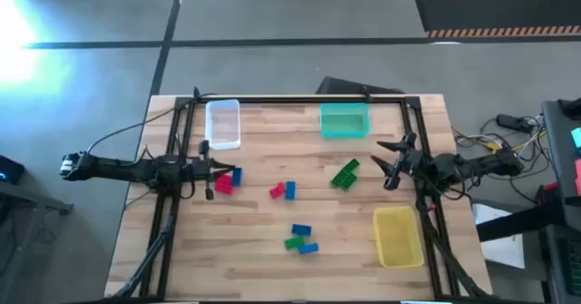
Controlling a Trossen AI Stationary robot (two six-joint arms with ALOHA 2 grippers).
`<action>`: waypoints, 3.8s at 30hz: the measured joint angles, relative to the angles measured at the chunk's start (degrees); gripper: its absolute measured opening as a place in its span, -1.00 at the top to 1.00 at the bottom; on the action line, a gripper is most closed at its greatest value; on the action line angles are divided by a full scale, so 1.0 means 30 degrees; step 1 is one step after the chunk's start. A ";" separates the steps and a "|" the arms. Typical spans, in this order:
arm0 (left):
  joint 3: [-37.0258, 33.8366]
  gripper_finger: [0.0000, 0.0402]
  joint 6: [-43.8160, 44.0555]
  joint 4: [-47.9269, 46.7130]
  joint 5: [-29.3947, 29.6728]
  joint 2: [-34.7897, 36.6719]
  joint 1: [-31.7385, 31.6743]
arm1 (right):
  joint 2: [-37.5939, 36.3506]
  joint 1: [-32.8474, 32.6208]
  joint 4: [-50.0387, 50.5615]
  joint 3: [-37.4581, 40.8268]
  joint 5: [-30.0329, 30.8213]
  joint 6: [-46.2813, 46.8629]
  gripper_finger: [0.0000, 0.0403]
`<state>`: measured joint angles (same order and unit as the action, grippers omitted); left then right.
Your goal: Sort & place blocks by color
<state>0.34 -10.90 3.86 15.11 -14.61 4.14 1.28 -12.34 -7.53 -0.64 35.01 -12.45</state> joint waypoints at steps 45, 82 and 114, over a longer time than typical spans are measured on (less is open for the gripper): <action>0.0000 1.00 0.0004 -0.0006 -0.0003 0.0000 0.0005 | 0.0000 0.0000 0.0000 0.0000 0.0004 0.0000 -0.09; 0.0000 1.00 0.2268 0.0957 -0.0139 -0.0007 0.0000 | 0.0007 0.0000 -0.0124 -0.0007 0.0331 -0.7001 -0.09; 0.0093 1.00 -0.0656 1.2917 0.2550 0.0007 0.0000 | -0.0007 0.0000 -0.0592 0.0000 -0.1002 0.9457 -0.09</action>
<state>0.62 -12.86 42.61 22.76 -14.59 4.14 1.26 -12.34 -9.30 -0.64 32.01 15.92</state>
